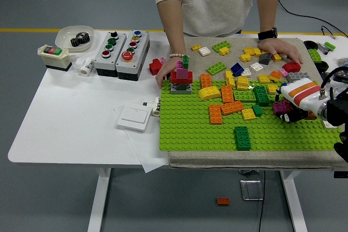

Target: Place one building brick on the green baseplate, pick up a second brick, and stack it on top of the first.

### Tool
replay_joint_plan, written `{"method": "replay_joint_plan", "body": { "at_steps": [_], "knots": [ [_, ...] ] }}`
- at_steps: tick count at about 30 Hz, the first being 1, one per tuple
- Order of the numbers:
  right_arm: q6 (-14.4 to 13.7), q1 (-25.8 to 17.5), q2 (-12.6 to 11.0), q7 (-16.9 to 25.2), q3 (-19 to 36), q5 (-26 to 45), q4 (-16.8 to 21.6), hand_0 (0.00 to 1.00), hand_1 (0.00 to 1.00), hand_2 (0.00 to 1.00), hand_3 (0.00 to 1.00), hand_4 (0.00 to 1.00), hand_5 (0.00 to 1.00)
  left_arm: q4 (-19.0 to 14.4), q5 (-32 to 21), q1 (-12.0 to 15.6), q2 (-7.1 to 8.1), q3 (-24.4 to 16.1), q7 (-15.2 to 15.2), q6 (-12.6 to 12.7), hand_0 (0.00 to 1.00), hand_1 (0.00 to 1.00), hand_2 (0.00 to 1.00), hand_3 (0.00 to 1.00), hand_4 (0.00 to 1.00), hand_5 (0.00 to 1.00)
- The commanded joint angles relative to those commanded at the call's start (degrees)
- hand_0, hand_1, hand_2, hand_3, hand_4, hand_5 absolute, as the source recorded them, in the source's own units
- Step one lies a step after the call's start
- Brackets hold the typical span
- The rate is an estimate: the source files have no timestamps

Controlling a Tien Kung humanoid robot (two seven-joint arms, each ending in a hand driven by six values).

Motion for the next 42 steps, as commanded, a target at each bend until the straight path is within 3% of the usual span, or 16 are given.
{"method": "replay_joint_plan", "body": {
  "at_steps": [28, 42],
  "knots": [
    [-2.81, -0.13, -0.03, 0.56, -0.26, 0.00, -0.09, 0.194, 0.157, 0.247, 0.486, 0.783, 0.448, -0.09, 0.06, -0.31, 0.03, 0.01, 0.10, -0.13, 0.815, 0.817, 0.815, 0.628, 0.724, 0.676],
    [-3.25, -1.28, -2.60, 0.70, 1.70, 0.00, 6.94, 0.192, 0.154, 0.248, 0.488, 0.774, 0.443, 0.02, 0.06, -0.17, -0.03, -0.06, 0.07, -0.24, 0.815, 0.817, 0.815, 0.628, 0.724, 0.677]
  ]
}}
